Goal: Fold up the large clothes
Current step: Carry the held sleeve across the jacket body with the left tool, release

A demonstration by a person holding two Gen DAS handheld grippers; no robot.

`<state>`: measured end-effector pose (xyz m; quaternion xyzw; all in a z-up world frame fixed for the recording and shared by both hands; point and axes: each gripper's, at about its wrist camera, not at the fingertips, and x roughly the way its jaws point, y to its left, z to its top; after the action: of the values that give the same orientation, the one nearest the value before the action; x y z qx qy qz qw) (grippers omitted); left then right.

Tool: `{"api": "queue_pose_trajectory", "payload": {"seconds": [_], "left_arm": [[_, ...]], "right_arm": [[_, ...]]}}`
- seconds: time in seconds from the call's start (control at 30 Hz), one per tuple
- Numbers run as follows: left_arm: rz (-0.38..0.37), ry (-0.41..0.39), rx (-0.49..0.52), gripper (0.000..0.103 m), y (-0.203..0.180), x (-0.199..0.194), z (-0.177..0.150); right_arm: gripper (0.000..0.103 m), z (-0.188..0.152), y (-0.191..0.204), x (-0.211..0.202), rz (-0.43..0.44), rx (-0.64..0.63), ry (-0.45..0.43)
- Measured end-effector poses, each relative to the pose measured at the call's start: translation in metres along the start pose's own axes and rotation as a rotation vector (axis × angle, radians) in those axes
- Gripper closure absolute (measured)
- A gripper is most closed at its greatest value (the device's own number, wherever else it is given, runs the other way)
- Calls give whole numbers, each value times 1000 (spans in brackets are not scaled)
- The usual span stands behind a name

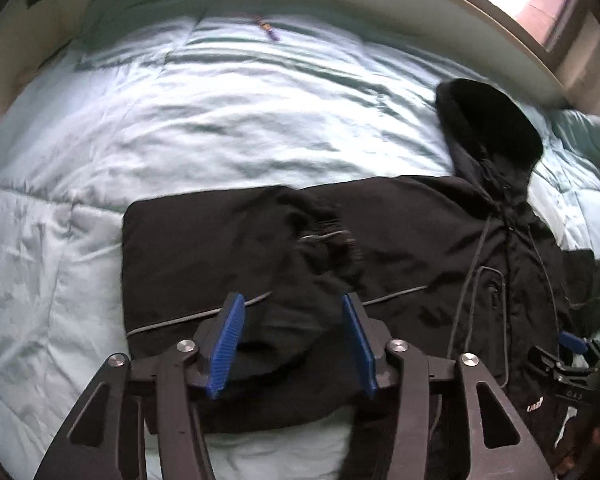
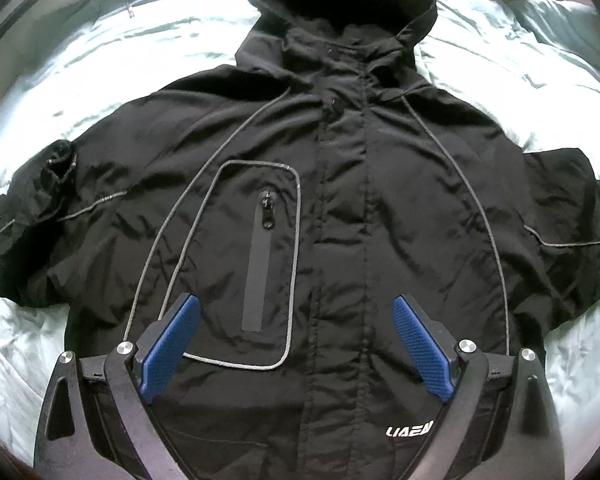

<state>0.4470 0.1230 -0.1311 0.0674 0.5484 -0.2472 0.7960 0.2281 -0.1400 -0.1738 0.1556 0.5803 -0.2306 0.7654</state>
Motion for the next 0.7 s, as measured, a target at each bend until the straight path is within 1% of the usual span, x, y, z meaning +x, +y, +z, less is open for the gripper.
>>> {"api": "queue_pose_trajectory", "payload": {"seconds": [0.07, 0.1, 0.17, 0.23, 0.3, 0.33, 0.4, 0.43, 0.53, 0.6, 0.63, 0.7], "left_arm": [[-56, 39, -32, 51, 12, 7, 0], [-71, 51, -48, 51, 15, 9, -2], [-79, 50, -40, 49, 12, 9, -6], [-83, 54, -26, 45, 10, 10, -9], [-46, 61, -12, 44, 6, 18, -8], [-19, 64, 7, 44, 3, 23, -7], [34, 64, 75, 44, -8, 37, -6], [49, 70, 84, 44, -8, 42, -6], [54, 115, 99, 44, -9, 65, -7], [65, 127, 118, 44, -12, 71, -8], [56, 131, 121, 44, -12, 70, -8], [-18, 129, 103, 44, -14, 60, -7]], "right_arm": [[6, -2, 0, 4, -4, 2, 13], [6, -3, 0, 5, -6, 2, 19], [6, -4, 0, 6, -11, 0, 22], [6, -4, 1, 8, -17, -2, 27], [6, -4, 2, 9, -15, -3, 34], [6, -4, 2, 10, -13, -4, 37], [6, -3, 3, 9, -14, -9, 35], [6, -3, 4, 9, -15, -12, 32], [6, -1, 6, 8, -16, -20, 25], [6, -1, 6, 9, -17, -22, 28], [6, 0, 6, 10, -17, -20, 29], [6, 0, 5, 11, -16, -19, 31]]}}
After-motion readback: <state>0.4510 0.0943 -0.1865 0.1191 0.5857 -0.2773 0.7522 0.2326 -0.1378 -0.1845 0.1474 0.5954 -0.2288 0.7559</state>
